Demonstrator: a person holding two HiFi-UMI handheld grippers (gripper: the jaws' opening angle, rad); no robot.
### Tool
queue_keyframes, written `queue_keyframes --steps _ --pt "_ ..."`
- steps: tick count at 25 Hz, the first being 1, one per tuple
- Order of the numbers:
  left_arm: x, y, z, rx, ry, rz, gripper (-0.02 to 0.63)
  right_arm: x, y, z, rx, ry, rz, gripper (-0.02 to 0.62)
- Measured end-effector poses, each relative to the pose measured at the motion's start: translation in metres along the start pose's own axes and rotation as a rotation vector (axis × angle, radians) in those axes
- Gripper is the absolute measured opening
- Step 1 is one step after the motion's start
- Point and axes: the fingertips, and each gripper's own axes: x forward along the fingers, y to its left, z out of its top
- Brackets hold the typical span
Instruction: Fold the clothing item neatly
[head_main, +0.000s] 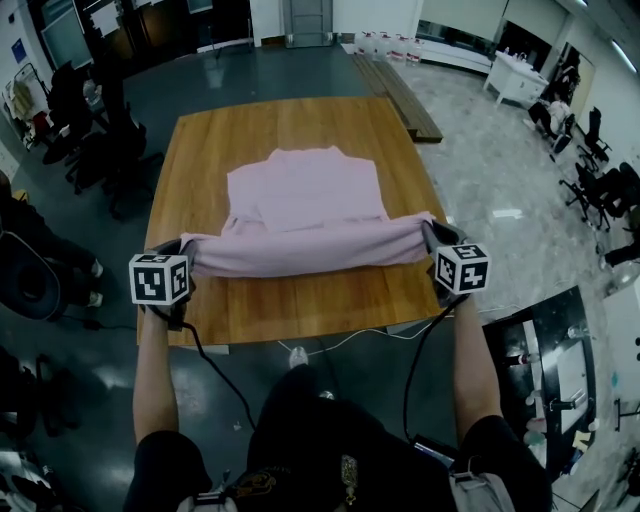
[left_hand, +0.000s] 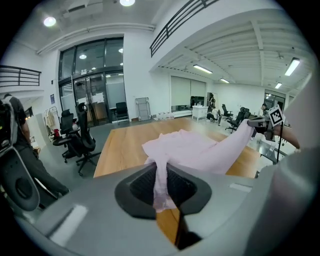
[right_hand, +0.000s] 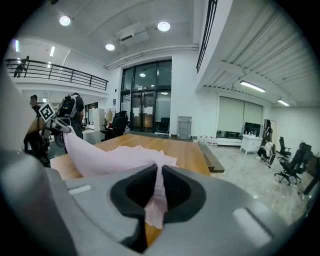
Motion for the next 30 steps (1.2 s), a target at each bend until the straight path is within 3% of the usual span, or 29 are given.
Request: queue_keyframes --steps 7,14,22,30 --pt "0.086 0.031 0.033 0.055 0.08 -0.026 0.04 0.082 -0.021 0.014 -0.002 0.074 -0.016 0.028" --pt "0.191 0.051 0.04 0.088 0.198 -0.084 0.04 0.165 -0.043 -0.007 -0.017 0.209 -0.045 0.029" --pt "0.276 0.057 0.011 0.104 0.308 -0.109 0.044 0.235 -0.06 -0.044 -0.042 0.342 -0.071 0.031" --pt "0.31 0.057 -0.021 0.094 0.353 -0.125 0.057 0.265 -0.066 -0.092 -0.03 0.457 -0.112 0.04"
